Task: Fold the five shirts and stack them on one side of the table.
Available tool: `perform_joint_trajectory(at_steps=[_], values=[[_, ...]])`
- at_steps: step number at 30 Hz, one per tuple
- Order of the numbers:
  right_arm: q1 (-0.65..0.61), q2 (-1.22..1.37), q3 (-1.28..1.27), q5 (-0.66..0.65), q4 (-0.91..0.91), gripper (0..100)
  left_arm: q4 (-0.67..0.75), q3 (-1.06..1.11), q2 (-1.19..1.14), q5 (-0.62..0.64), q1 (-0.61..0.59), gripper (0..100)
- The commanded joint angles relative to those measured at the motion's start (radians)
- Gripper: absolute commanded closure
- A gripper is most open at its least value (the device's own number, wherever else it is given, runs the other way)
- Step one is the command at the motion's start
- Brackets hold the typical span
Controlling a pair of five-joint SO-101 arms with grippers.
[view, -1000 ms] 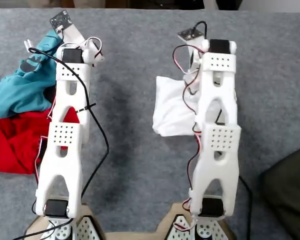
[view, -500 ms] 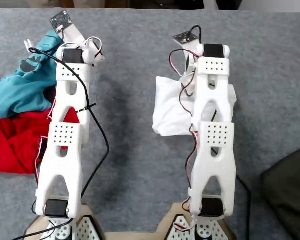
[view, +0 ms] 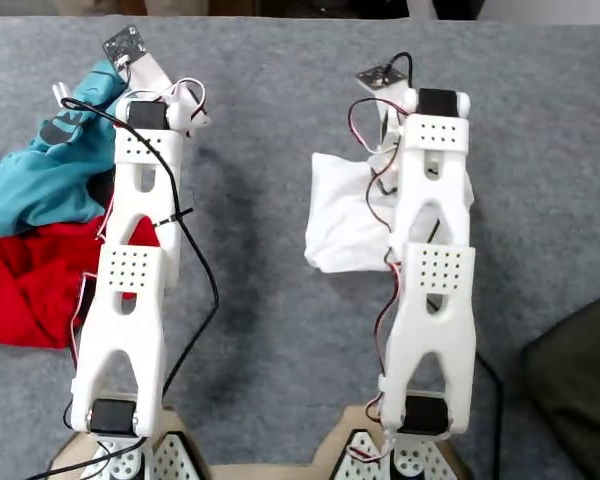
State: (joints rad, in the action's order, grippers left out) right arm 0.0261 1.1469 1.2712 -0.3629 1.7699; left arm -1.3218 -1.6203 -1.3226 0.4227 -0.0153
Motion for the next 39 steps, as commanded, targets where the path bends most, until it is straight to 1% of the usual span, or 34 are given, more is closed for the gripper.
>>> perform_joint_trajectory(at_steps=[1,7,10,17,21,27,31,34,36,39], values=[[0.027,-0.091,0.048,-0.003,0.012,99.3,0.018,-0.034,0.019,-0.005,-0.002,98],[0.053,-0.255,0.042,0.000,0.017,99.3,0.018,-0.029,0.019,-0.008,0.006,98],[0.077,-0.351,-0.019,-0.005,0.017,99.3,0.018,-0.028,0.019,-0.044,0.015,98],[0.133,-0.627,-0.389,-0.040,0.015,99.3,0.018,-0.028,0.019,-0.046,0.018,98],[0.156,-0.743,-0.568,-0.049,0.014,99.3,0.018,-0.029,0.019,-0.046,0.018,98],[0.205,-0.820,-0.739,-0.100,0.005,99.3,0.017,-0.028,0.019,-0.046,0.018,98],[0.275,-0.817,-0.805,-0.143,-0.038,99.3,0.015,-0.028,0.019,-0.046,0.018,98],[0.295,-0.812,-0.866,-0.190,-0.054,98.9,0.015,-0.028,0.019,-0.046,0.018,98],[0.295,-0.817,-0.908,-0.209,-0.072,95.2,0.015,-0.028,0.019,-0.046,0.018,98],[0.295,-0.825,-0.923,-0.226,-0.089,81.9,0.014,-0.028,0.019,-0.046,0.020,98]])
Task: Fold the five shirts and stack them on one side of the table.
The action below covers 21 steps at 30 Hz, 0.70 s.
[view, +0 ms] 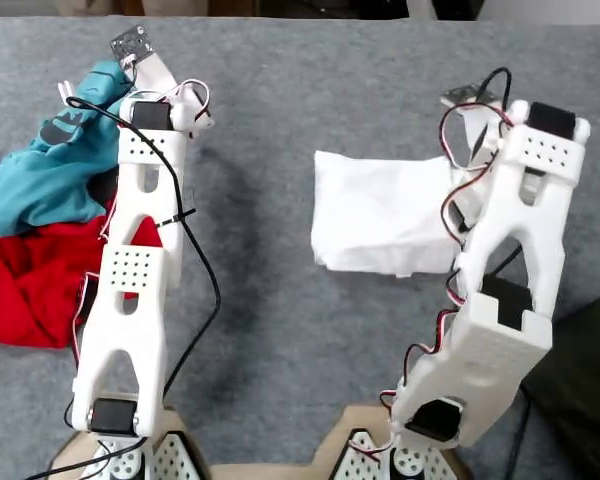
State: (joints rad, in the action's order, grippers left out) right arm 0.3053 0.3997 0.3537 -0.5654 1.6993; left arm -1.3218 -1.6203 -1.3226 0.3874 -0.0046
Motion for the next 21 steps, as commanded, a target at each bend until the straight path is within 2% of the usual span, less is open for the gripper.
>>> perform_joint_trajectory(at_steps=[1,3,7,9,12,17,21], values=[[0.018,-0.087,-0.004,-0.029,-0.021,78.0,0.014,-0.028,0.019,-0.011,0.009,98],[0.021,-0.113,-0.004,-0.046,-0.023,73.8,0.015,-0.028,0.019,-0.011,0.009,98],[0.007,-0.179,-0.002,-0.040,-0.031,77.0,0.017,-0.028,0.019,-0.011,0.009,98],[-0.039,-0.206,0.012,0.017,-0.058,82.9,0.017,-0.028,0.019,-0.011,0.009,98],[-0.134,-0.197,0.062,0.095,-0.115,98.8,0.017,-0.026,0.019,-0.011,0.011,98],[-0.275,-0.025,0.160,0.149,-0.138,97.3,0.017,-0.026,0.019,-0.011,0.011,98],[-0.236,0.180,0.263,0.153,-0.138,97.5,0.017,-0.026,0.019,-0.011,0.009,98]])
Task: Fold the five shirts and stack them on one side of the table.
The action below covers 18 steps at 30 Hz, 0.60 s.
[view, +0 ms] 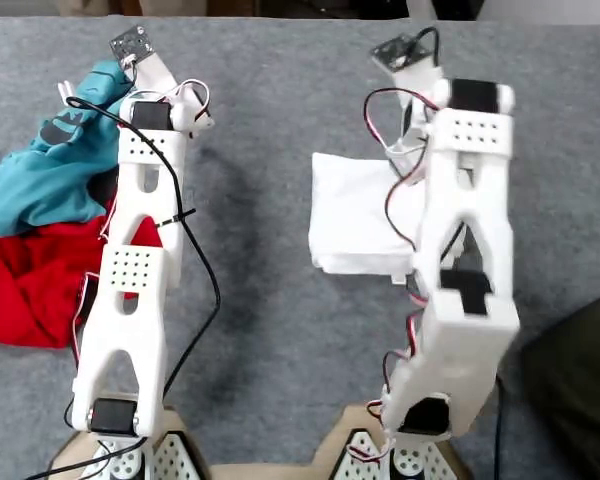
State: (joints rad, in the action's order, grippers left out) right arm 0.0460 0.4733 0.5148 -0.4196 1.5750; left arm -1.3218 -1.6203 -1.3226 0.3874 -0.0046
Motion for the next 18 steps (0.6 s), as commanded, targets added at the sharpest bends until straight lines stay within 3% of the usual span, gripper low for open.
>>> perform_joint_trajectory(at_steps=[1,8,18], values=[[0.045,0.162,0.137,0.008,-0.023,97.4,0.017,-0.026,0.019,-0.011,0.009,98],[0.216,0.484,0.483,-0.063,-0.026,97.3,0.017,-0.026,0.019,-0.011,0.009,98],[0.199,0.685,0.878,-0.195,-0.032,97.2,0.015,-0.026,0.019,-0.011,0.012,98]])
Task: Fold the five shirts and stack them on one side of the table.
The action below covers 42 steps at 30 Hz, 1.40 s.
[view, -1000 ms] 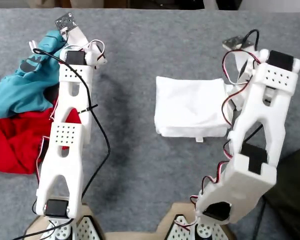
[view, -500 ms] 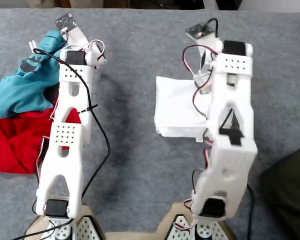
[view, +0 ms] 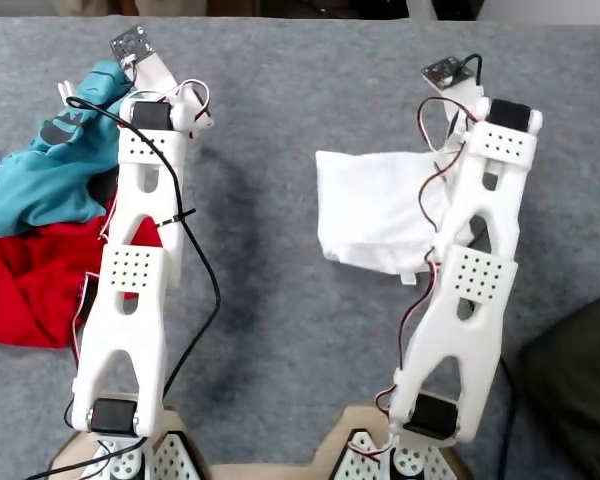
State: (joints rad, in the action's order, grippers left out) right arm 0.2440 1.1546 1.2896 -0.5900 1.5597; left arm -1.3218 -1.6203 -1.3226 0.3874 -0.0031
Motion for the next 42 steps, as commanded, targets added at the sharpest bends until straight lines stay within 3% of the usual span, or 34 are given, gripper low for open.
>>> perform_joint_trajectory(at_steps=[1,9,13,24,31,37,42], values=[[0.001,0.008,0.119,-0.025,-0.014,97.2,0.015,-0.026,0.019,-0.011,0.011,98],[-0.044,0.004,0.355,-0.023,0.222,97.2,0.015,-0.026,0.019,-0.012,0.012,98],[-0.039,-0.087,0.338,-0.002,0.230,97.2,0.014,-0.026,0.019,-0.012,0.014,98],[-0.077,-0.642,-0.550,0.043,0.210,97.5,0.011,-0.026,0.019,-0.044,0.034,98],[-0.084,-0.825,-1.029,0.074,0.031,97.5,-0.037,-0.035,0.019,-0.046,0.083,98],[-0.053,-0.874,-1.287,0.071,-0.144,97.5,-0.037,-0.035,0.019,-0.046,0.081,98],[0.042,-0.849,-1.372,0.026,-0.270,97.5,-0.037,-0.035,0.019,-0.046,0.081,98]])
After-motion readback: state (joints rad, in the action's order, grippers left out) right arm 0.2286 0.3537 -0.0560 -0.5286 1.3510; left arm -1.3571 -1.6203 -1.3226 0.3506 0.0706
